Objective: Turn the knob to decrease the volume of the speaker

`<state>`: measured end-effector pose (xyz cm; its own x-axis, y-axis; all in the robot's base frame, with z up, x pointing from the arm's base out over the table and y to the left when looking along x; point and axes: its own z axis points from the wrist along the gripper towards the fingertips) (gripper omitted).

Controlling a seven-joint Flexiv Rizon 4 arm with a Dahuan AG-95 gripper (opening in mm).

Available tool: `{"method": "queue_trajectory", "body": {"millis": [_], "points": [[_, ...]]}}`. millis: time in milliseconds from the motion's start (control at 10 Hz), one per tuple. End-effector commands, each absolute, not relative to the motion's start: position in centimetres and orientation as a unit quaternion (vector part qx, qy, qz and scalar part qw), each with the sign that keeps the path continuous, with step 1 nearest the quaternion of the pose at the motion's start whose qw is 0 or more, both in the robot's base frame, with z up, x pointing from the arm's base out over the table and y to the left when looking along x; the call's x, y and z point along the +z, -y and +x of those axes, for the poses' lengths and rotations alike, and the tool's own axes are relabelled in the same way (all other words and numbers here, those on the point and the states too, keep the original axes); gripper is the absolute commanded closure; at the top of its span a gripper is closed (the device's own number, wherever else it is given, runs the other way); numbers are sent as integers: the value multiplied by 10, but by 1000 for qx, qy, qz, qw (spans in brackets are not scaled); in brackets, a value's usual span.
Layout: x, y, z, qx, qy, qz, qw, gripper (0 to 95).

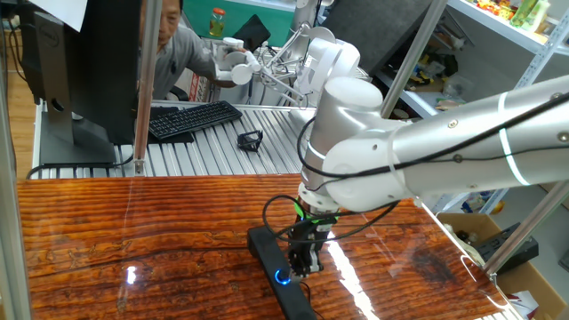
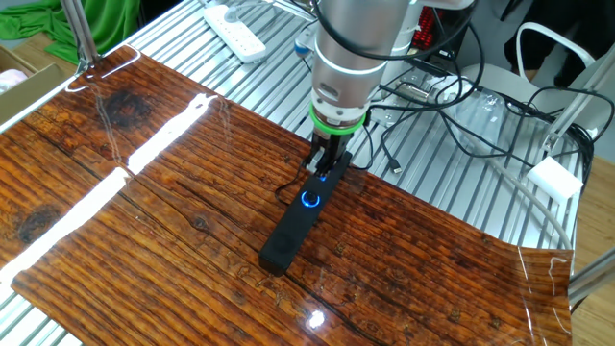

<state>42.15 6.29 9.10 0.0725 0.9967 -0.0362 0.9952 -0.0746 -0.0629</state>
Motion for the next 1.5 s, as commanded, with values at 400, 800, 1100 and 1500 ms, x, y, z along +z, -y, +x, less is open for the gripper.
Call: {"method": "queue_trajectory", "body": {"millis": [400,800,1100,1500], "points": [[90,-66,429,15,687,-726,-7,950],[86,-70,438,16,658,-753,-7,950],[85,-71,443,14,632,-775,-5,950],[86,-72,447,10,595,-804,-4,950]]}}
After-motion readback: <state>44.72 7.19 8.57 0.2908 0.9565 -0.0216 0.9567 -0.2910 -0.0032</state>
